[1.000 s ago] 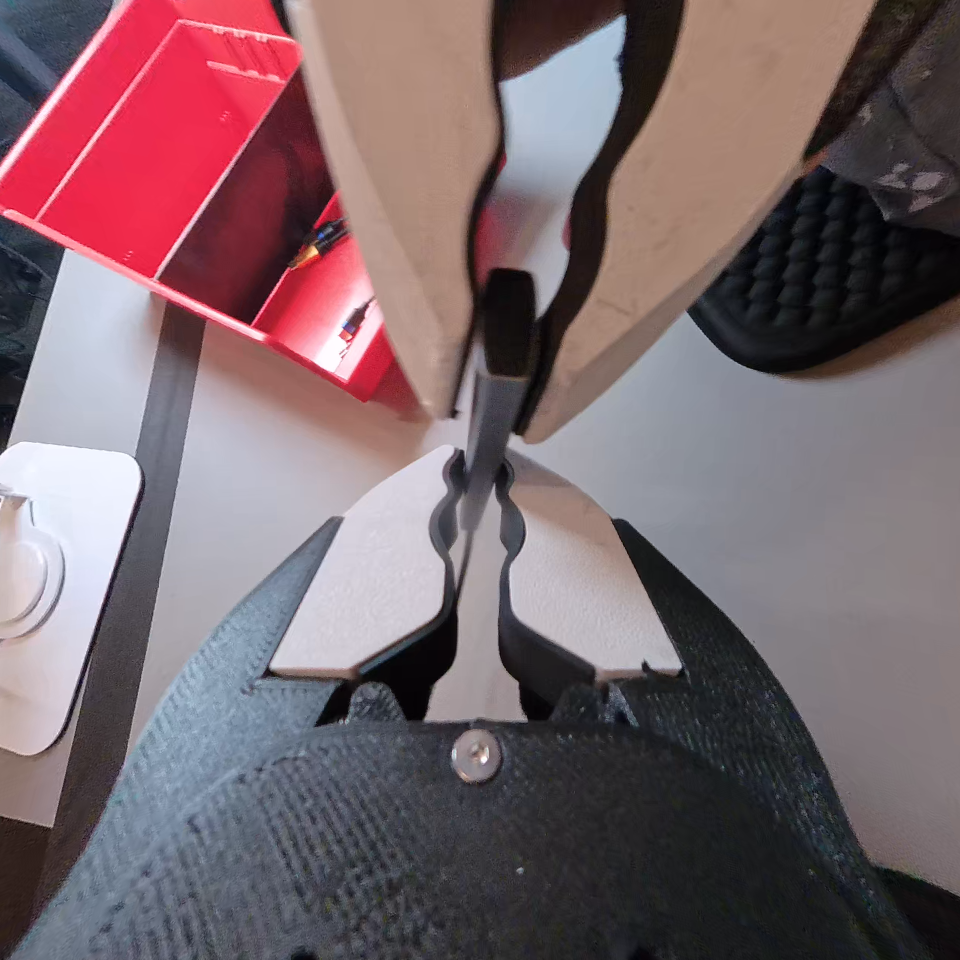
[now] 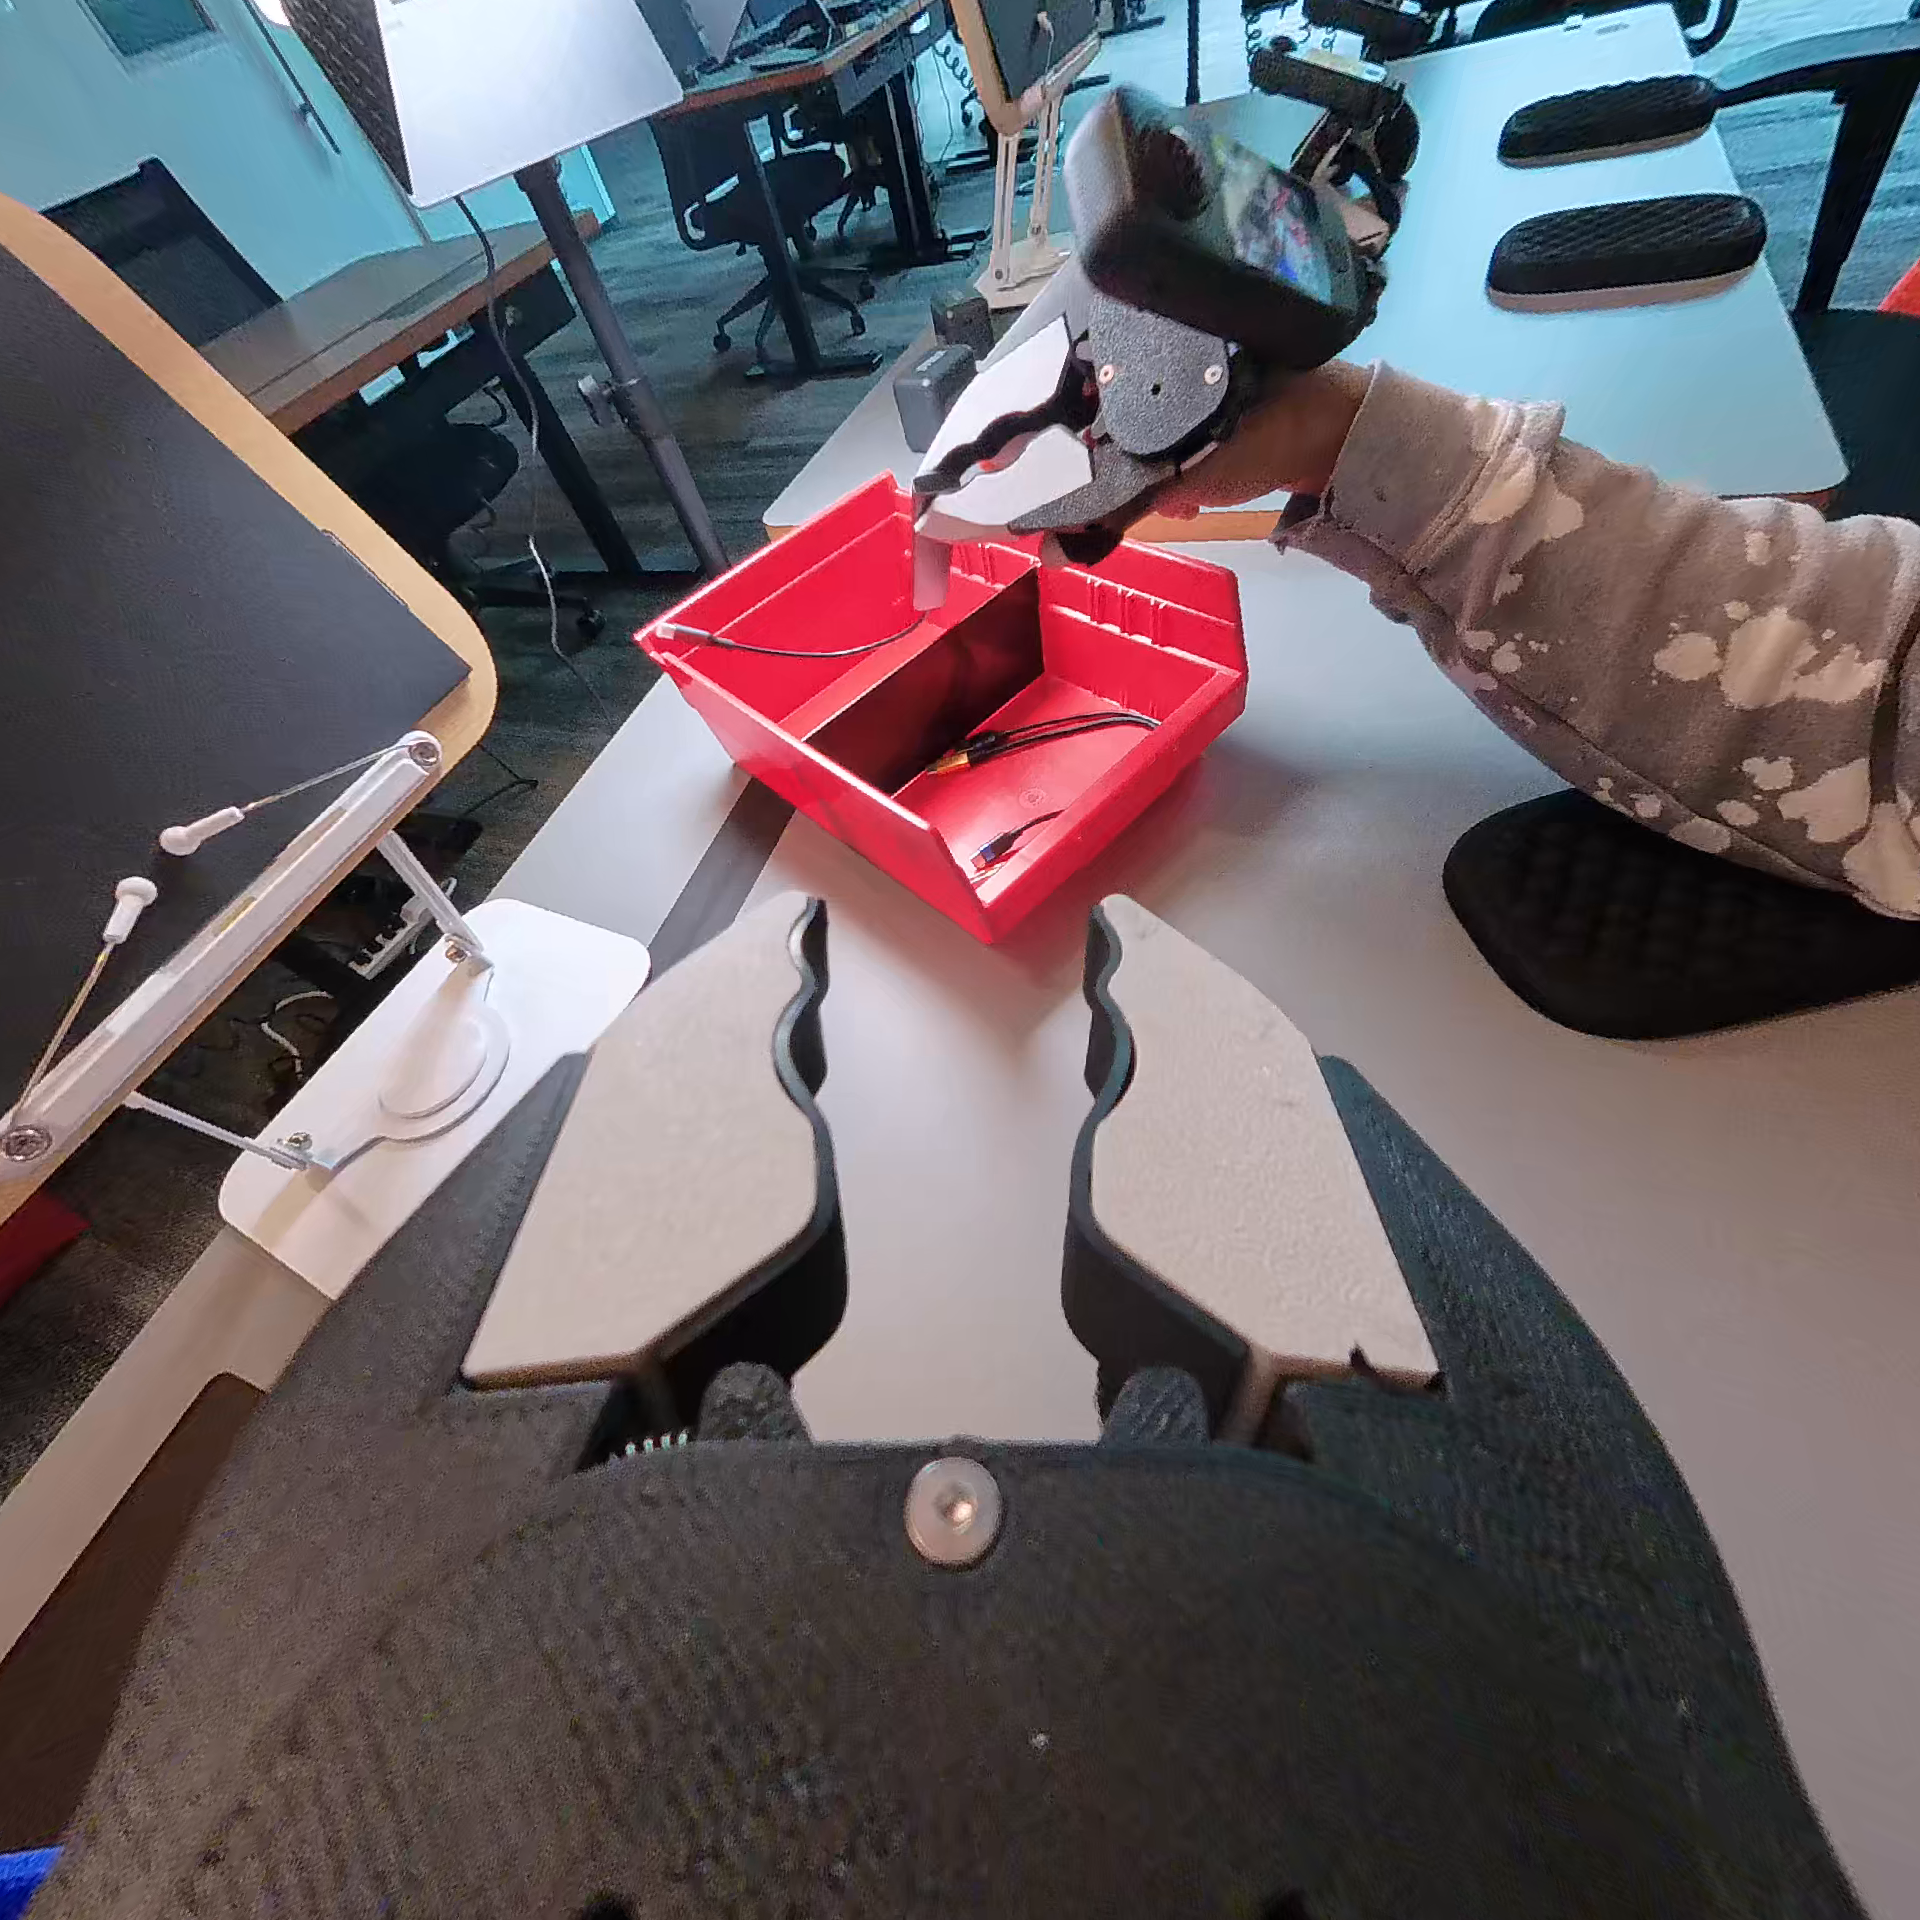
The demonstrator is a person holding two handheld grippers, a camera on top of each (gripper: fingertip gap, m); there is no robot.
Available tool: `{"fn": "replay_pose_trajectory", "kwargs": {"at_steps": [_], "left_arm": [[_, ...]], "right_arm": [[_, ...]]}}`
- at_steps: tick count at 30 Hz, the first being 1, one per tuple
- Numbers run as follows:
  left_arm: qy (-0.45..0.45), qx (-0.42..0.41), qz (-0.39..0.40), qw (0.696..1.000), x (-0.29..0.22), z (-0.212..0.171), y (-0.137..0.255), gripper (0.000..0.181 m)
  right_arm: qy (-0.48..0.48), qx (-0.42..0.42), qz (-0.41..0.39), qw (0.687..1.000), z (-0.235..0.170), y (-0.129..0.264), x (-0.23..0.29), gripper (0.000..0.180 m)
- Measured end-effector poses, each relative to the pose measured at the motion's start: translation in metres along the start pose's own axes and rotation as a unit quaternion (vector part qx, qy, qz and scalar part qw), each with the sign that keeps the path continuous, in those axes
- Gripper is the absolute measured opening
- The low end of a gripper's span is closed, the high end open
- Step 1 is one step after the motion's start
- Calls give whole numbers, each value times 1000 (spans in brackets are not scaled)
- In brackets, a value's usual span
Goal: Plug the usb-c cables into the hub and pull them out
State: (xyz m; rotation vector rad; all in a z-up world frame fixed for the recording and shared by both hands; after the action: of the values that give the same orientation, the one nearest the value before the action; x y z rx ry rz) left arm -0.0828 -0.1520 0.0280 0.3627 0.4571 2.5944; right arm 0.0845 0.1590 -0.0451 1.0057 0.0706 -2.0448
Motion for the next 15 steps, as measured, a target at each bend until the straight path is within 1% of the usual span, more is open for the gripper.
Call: {"fn": "replay_pose_trajectory", "kwargs": {"at_steps": [6, 11, 15], "left_arm": [[9, 12, 12, 1000, 5, -4, 2, 47], [43, 42, 23, 998, 12, -11, 1, 48], [62, 65, 25, 996, 15, -18, -5, 49]], "right_arm": [[26, 79, 3, 997, -17, -31, 9, 11], [20, 143, -6, 990, -32, -44, 10, 11], [7, 182, -15, 983, -39, -45, 6, 24]]}}
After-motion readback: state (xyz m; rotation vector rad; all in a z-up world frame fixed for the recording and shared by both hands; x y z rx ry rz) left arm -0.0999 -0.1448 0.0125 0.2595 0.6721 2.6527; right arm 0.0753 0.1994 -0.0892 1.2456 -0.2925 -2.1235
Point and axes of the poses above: each gripper's, where its closed fingertips meet, y back along the fingers, z out of its top, x = y × z across the jaws, the point moved 8 cm from there along y, back along the fingers, and after that the axes turned 6 degrees about -z, right-handed, at the moved point
